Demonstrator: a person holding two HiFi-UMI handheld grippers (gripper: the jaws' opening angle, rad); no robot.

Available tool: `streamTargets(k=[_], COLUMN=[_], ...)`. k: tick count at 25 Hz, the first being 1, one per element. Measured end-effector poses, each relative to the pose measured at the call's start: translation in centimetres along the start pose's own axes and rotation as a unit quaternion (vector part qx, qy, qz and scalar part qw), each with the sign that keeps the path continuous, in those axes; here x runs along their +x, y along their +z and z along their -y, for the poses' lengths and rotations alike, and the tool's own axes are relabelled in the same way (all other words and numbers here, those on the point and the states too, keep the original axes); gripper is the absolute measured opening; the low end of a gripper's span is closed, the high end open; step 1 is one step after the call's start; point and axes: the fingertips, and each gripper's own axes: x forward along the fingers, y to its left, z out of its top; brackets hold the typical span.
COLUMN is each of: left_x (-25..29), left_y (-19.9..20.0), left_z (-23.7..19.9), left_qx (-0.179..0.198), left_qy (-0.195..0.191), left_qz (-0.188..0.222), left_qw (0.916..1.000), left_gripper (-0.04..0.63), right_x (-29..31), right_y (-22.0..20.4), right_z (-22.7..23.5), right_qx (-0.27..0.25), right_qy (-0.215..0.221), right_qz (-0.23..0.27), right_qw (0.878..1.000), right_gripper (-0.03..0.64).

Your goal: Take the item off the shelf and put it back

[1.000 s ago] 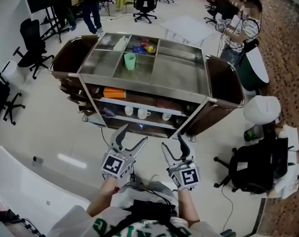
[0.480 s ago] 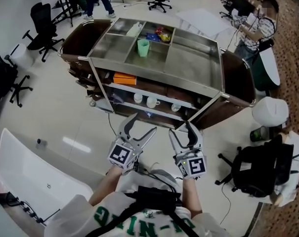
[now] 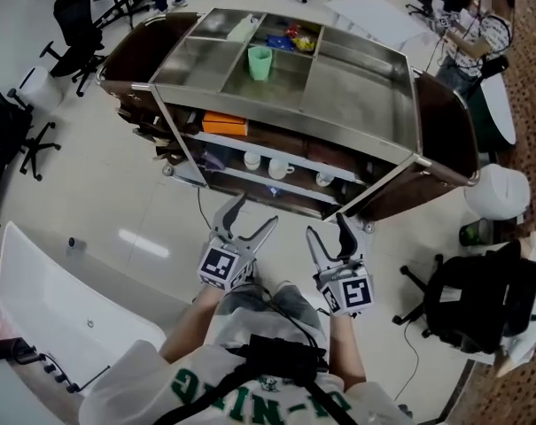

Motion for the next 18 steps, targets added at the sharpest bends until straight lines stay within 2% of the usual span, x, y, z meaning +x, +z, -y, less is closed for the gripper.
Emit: streamTargets(k=[3, 7, 11, 14, 16, 18], left_x=[1.7, 4.6, 8.1, 10.3, 11.6, 13.1], left_y=[-4.6, -13.0, -21.0, -26.3, -29.2, -32.3], left_z=[-0.6, -2.8, -4.8, -5.7, -6.2, -6.7], left_qx=[-0.015, -0.018, -0.022, -0.004, -0.010, 0.001], left_qy=[0.007, 0.031, 0.046, 0.047, 0.053, 0.050], left_qz=[-0.011, -0.019, -0.022, -0.022, -0.024, -0.027], left_qw=[0.9998, 0.9992, 0.9985, 0.9987, 0.9983, 0.9984], left_gripper=[0.319, 0.319, 0.319, 0.319, 0.319, 0.319], right_x=[0.8, 2.4, 3.7, 4.4, 5.3, 6.4], right_y=[-5.0, -12.2, -18.4, -23.1, -25.9, -28.2], right_z=[0.9, 2.0, 4.1, 5.5, 6.0, 6.3], right_qx=[0.004, 0.011, 0.015, 0.037, 0.032, 0.018], right_qy=[0.004, 0.016, -0.002, -0.012, -0.006, 0.002], right_qz=[-0.012, -0.025, -0.005, 0.000, -0.003, 0.000], right_qw=[1.000, 1.000, 1.000, 0.999, 0.999, 1.000], right_gripper=[0.284, 0.284, 0.284, 0.284, 0.284, 0.284])
